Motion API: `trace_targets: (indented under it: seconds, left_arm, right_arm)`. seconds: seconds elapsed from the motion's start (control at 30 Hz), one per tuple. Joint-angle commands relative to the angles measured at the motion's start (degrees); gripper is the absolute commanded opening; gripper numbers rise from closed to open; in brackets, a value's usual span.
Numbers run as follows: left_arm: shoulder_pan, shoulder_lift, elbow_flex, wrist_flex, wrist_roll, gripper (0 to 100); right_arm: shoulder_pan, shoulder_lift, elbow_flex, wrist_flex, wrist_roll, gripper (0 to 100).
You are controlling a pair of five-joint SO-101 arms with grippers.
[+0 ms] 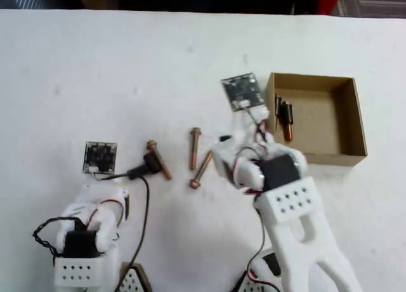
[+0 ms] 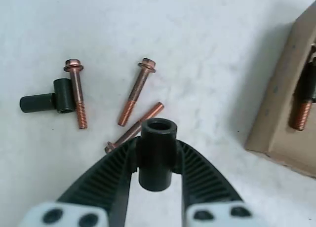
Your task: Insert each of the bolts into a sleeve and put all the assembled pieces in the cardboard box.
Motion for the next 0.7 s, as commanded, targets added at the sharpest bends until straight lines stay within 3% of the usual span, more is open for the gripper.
trace_targets:
  seconds: [0.0, 0.37, 0.5, 0.67]
  left_arm:
    - [0.04, -0.57, -0.26, -2.9, -0.62, 2]
    - [0.04, -0.57, -0.26, -2.81, -0.53, 2]
    - [0.31, -0.57, -0.26, -2.73, -0.44, 3]
    - [5.32, -0.48, 0.79, -2.02, -0.44, 3]
  right_arm:
    - [3.65, -5.76, 0.97, -1.19, 2.73, 1.7]
    - [4.26, -27.82, 10.2, -1.27, 2.55, 1.7]
    - [4.35, -33.1, 13.63, -1.89, -1.14, 1.7]
    - [4.35, -37.67, 19.78, -8.04, -1.67, 1.7]
